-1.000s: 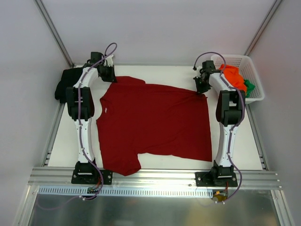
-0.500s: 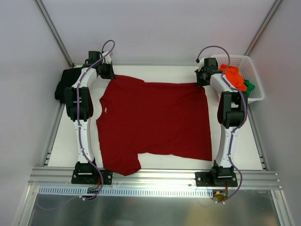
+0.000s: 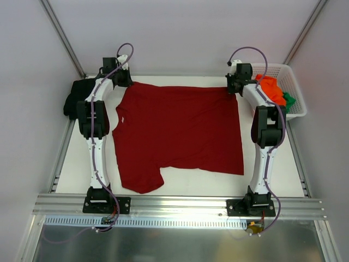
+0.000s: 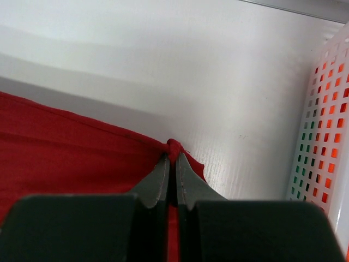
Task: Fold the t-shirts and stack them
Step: Fold the tshirt
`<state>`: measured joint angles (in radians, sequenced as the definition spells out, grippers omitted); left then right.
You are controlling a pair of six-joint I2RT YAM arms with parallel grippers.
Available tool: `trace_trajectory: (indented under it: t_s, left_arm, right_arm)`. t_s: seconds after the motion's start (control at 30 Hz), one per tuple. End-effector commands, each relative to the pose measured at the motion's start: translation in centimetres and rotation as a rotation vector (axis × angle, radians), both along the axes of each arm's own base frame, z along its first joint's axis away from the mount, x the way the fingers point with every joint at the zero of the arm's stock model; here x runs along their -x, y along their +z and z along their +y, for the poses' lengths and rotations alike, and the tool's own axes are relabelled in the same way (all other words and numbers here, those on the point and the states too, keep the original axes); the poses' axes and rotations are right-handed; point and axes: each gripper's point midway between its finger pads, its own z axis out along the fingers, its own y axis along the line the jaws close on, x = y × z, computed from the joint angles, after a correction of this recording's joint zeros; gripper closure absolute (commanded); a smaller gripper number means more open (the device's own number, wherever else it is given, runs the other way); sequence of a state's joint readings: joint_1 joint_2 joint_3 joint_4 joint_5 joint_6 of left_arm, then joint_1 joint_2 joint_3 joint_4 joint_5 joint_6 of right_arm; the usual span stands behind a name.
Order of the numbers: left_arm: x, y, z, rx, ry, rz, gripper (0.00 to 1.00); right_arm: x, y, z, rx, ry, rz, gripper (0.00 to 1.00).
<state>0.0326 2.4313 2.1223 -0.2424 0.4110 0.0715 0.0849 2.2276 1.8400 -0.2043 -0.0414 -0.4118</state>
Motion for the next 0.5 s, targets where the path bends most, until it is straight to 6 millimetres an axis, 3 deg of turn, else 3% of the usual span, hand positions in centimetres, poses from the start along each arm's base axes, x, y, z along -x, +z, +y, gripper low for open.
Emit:
trace_trajectory:
  t_s: [0.0, 0.17, 0.23, 0.4, 0.47]
  left_arm:
    - [-0.3, 1.5, 0.7, -0.036, -0.004, -0.06, 1.0]
    - [0.9, 2.3, 1.6, -0.029, -0.008, -0.055, 1.0]
    - [1.2, 3.6, 2.1, -0.033, -0.002, -0.073, 1.0]
    - [1.5, 4.3, 4.6, -0.029, 0.054, -0.074, 1.0]
    - [1.7, 4.4, 4.5, -0.033, 0.041, -0.078, 1.0]
  right_arm:
    - [-1.3, 2.1, -0.2, 0.007, -0.014, -0.07, 1.0]
    - [-0.2, 2.4, -0.6, 0.035, 0.002, -0.054, 1.0]
    - [0.2, 2.8, -0.8, 0.027, 0.0, -0.048, 1.0]
    - [0.5, 3.0, -2.8, 0.025, -0.059, -0.043, 1.0]
    - [0.7, 3.2, -2.9, 0.023, -0.059, -0.051, 1.0]
